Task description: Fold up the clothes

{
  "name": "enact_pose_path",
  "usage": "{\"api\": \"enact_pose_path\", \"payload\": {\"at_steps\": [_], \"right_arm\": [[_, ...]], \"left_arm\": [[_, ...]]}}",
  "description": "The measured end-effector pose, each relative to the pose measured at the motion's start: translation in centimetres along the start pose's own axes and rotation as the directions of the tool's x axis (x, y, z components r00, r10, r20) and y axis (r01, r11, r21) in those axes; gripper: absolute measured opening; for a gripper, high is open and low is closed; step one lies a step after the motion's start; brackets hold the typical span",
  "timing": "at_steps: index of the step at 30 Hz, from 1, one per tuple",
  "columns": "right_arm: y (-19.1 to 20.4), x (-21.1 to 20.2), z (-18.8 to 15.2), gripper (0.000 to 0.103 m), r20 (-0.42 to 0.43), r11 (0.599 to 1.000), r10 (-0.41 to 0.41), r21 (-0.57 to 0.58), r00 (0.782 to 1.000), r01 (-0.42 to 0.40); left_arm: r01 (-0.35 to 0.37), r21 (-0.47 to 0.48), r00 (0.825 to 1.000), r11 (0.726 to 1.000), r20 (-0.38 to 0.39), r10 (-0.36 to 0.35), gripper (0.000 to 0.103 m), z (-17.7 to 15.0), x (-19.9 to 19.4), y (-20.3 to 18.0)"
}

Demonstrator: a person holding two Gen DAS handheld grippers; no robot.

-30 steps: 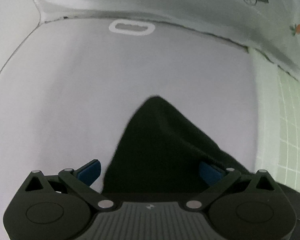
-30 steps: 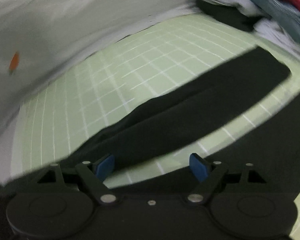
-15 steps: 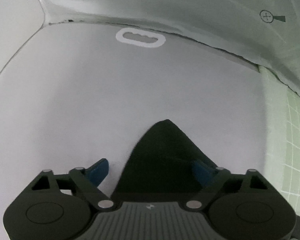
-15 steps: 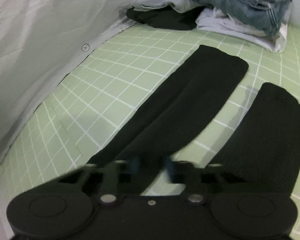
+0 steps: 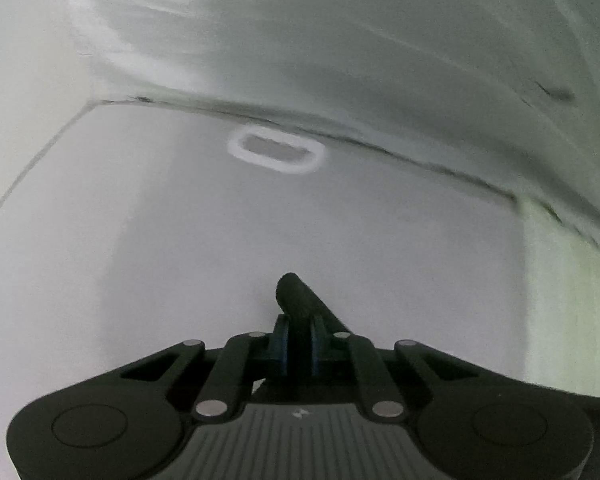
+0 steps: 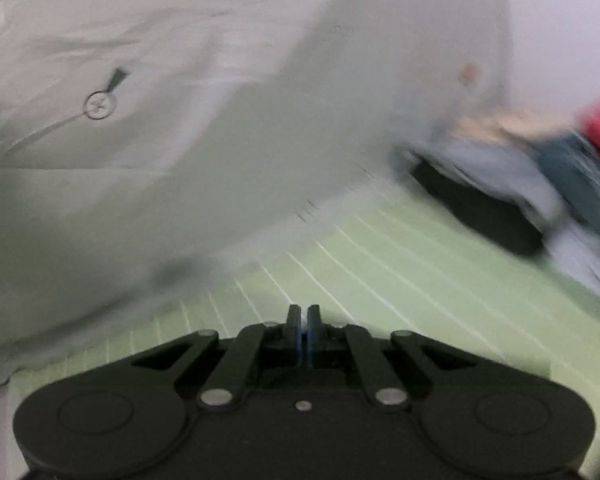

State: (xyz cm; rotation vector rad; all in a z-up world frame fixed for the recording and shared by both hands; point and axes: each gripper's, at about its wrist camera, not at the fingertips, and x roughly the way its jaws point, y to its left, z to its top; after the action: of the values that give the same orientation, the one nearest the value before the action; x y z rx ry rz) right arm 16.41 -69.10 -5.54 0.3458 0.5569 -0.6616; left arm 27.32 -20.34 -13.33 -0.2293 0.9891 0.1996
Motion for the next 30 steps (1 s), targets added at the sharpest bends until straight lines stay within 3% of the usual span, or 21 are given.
{"api": "enact_pose_path", "payload": {"at_steps": [3, 5, 6, 7, 12, 14, 15, 17, 21, 23, 25, 27, 30], "right_arm": [[1.6, 2.0, 0.9, 0.040, -0.037, 0.997, 0.076, -0.002, 0.996, -0.076], [1.9, 1.8, 0.6, 0.043, -0.023, 0.994, 0.109, 0.016, 0.994, -0.109], [1.6, 1.6, 0.0, 0.044, -0.034, 0.995, 0.099, 0.010, 0.995, -0.098], [1.2, 1.4, -0.7, 0.044, -0.046, 0.997, 0.079, -0.003, 0.996, -0.079], [-1.7, 0.8, -4.7, 0.046, -0.115, 0.997, -0.034, -0.073, 0.993, 0.026], [-2.9, 0.3, -5.8, 0.050, -0.140, 0.996, -0.050, -0.082, 0.989, 0.039], [-3.2, 0.1, -6.4, 0.057, -0.149, 0.994, -0.054, -0.098, 0.987, 0.040], [-3.3, 0.0, -7.3, 0.062, -0.162, 0.990, -0.059, -0.136, 0.985, 0.037], [-3.5, 1.0, -8.3, 0.062, -0.195, 0.981, -0.071, -0.193, 0.978, 0.033], [-3.6, 1.2, -8.4, 0.058, -0.206, 0.982, -0.064, -0.189, 0.976, 0.025], [-4.0, 1.4, -8.3, 0.046, -0.217, 0.984, -0.042, -0.176, 0.975, 0.004], [-4.1, 1.7, -7.6, 0.004, -0.231, 0.982, -0.026, -0.187, 0.973, -0.018], [-3.8, 2.6, -5.3, 0.004, -0.213, 0.969, -0.028, -0.245, 0.977, -0.026]], "left_arm": [[-0.037, -0.076, 0.999, 0.996, -0.012, 0.036, 0.021, 0.8, 0.5, 1.5], [-0.030, -0.100, 0.999, 0.994, -0.016, 0.029, 0.029, 0.8, 0.4, 2.4], [-0.023, -0.101, 1.000, 0.995, -0.014, 0.022, 0.039, 0.7, 0.1, 2.7], [-0.028, -0.087, 1.000, 0.996, -0.014, 0.027, 0.048, 0.4, -0.2, 2.7], [0.002, -0.037, 0.999, 0.999, -0.038, -0.003, 0.077, -1.4, -1.9, 2.0], [0.031, -0.015, 0.998, 0.999, -0.061, -0.032, 0.077, -2.4, -2.2, 1.2], [0.029, 0.005, 0.997, 1.000, -0.071, -0.029, 0.078, -2.9, -2.2, 0.7], [-0.001, 0.058, 0.996, 0.998, -0.084, 0.006, 0.082, -3.9, -2.0, -0.3], [-0.041, 0.117, 0.992, 0.992, -0.114, 0.054, 0.082, -4.9, -1.2, -1.5], [-0.048, 0.134, 0.991, 0.990, -0.118, 0.064, 0.083, -5.0, -1.3, -1.9], [-0.055, 0.157, 0.990, 0.986, -0.123, 0.074, 0.085, -4.9, -1.1, -2.4], [-0.067, 0.172, 0.988, 0.983, -0.127, 0.090, 0.085, -5.0, -0.9, -2.7], [-0.078, 0.180, 0.985, 0.981, -0.139, 0.104, 0.086, -5.1, -0.5, -3.0]]}}
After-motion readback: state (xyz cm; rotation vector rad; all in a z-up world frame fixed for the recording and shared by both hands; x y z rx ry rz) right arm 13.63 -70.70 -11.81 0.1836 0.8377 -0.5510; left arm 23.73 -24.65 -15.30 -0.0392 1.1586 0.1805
